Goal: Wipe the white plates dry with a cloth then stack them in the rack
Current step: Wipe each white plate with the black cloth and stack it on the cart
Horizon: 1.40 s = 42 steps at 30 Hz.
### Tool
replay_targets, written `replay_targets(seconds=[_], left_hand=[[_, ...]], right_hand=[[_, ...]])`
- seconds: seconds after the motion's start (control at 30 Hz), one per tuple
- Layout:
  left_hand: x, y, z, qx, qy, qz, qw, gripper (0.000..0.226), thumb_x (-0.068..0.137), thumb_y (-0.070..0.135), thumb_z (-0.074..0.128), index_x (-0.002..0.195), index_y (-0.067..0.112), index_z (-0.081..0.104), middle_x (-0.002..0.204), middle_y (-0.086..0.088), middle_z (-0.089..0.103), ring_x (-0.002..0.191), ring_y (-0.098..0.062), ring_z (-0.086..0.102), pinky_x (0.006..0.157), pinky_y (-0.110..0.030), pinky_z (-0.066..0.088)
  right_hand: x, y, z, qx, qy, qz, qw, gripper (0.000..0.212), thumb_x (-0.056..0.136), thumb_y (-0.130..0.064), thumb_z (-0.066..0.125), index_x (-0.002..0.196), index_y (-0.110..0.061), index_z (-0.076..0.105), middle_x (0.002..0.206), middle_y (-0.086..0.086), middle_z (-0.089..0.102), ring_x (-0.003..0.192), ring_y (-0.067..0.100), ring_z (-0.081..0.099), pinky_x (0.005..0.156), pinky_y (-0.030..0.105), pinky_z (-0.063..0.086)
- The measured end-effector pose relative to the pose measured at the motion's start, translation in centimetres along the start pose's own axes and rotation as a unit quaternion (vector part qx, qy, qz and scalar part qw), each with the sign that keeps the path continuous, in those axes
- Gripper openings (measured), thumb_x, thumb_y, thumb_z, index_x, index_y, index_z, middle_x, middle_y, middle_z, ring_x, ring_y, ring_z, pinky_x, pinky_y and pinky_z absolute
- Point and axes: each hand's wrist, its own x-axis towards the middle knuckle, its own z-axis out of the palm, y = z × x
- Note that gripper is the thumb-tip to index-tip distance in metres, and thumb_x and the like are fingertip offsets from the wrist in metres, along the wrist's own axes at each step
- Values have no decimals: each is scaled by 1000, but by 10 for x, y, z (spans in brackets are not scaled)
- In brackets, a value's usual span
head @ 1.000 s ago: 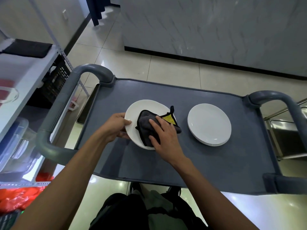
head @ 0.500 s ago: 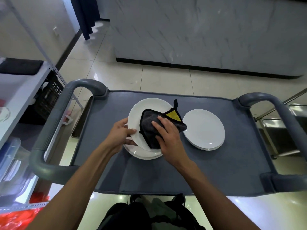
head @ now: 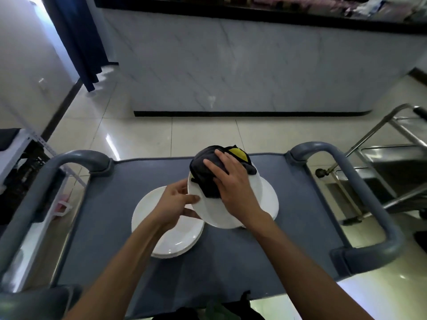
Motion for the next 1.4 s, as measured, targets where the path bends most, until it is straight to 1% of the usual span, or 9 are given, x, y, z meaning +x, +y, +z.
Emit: replay_targets(seconds=[0.17,0.27,0.4,0.6,0.73,0.93,1.07,1.3,1.4], left_hand=[[12,13,33,1,31,19,999,42,87,-11,59,118,15,71,107,-14,74,95,-37,70,68,-57,61],[18,19,51,-26,59,25,998,41,86,-12,60,116,13,71,105,-15,73,94,-39,69,64,-52,60],[29,26,74,-60,93,41,993,39,88,-11,58,113,15,71,102,-8,75,89,-30,72,64,-47,60],[45,33,108,-112,152,77,979,36,89,-13,53,106,14,70,96,-6,75,72,-20,71,64,-46,60],[53,34,128,-149,173,88,970,41,89,-13,53,106,20,70,99,-3,76,84,-25,73,66,-49,61],[59,33,158,-179,202,96,958,42,92,-11,51,113,21,68,107,-8,74,85,-25,70,63,-40,60],[60,32,169,-166,216,94,958,42,93,-9,51,119,20,66,108,-12,71,78,-25,63,54,-32,55],[58,27,172,-152,196,86,965,44,91,-10,54,119,22,66,112,-10,73,93,-36,71,66,-49,60],[56,25,174,-134,181,83,971,44,90,-12,53,119,19,66,110,-10,73,95,-37,70,67,-49,60]], right_hand=[[13,35,-25,-18,45,23,999,52,96,-4,57,143,-26,54,158,7,37,143,33,35,114,52,32],[22,55,-41,-30,66,22,997,53,94,-3,58,142,-25,55,156,8,40,142,34,37,113,52,33],[29,80,-63,-32,77,43,996,48,96,-8,55,142,-24,55,155,9,41,140,35,38,113,52,33],[17,111,-83,-11,55,67,996,54,96,-5,57,145,-24,51,157,8,38,141,34,35,117,48,30],[-10,110,-79,32,47,96,994,53,97,-5,56,147,-22,49,159,7,35,143,33,31,118,48,27],[-39,93,-65,147,69,124,979,52,100,-6,55,149,-20,45,162,6,27,149,27,21,122,44,24],[-49,94,-61,156,72,97,980,54,98,-1,55,149,-19,47,161,8,28,149,29,21,121,47,26],[-51,136,-77,133,96,86,983,49,99,-1,53,145,-17,51,158,11,33,145,34,29,118,52,29],[-42,155,-87,122,95,83,984,50,96,3,55,142,-15,55,156,13,37,142,37,34,116,54,30]])
